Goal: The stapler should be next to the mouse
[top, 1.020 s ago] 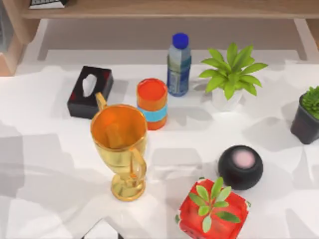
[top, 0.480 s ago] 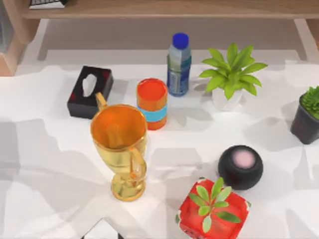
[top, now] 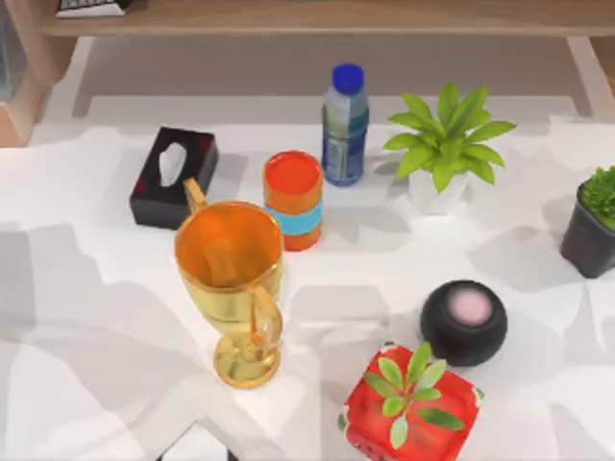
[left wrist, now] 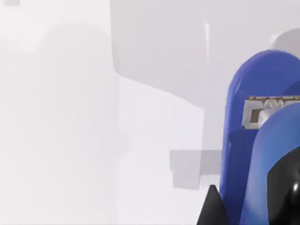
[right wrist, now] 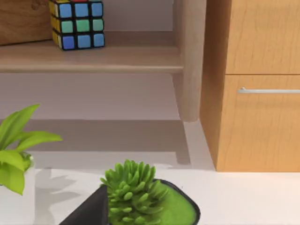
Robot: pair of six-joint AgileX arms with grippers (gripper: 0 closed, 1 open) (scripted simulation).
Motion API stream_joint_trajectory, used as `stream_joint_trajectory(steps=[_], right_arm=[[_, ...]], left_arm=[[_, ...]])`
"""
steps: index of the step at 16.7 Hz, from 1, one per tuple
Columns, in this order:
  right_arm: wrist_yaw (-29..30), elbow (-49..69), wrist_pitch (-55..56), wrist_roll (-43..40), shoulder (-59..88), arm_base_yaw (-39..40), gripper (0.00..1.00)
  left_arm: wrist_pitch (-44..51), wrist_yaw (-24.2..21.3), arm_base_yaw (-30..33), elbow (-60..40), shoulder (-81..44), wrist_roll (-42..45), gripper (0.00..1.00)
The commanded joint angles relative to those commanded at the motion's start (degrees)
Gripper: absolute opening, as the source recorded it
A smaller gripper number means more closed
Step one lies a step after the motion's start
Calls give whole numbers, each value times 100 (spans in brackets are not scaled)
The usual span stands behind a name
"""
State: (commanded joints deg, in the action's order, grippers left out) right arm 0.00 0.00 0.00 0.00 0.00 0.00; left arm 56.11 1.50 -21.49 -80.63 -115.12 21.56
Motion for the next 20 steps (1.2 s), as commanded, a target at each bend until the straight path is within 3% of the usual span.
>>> stream_joint_trajectory(steps=[9, 20], right_arm=[[0, 0, 0, 0, 0, 0, 100], [0, 0, 0, 0, 0, 0, 100]], left_arm=[[240, 220, 52, 73, -16, -54, 0], [-477, -211, -38, 404, 37, 144, 0]])
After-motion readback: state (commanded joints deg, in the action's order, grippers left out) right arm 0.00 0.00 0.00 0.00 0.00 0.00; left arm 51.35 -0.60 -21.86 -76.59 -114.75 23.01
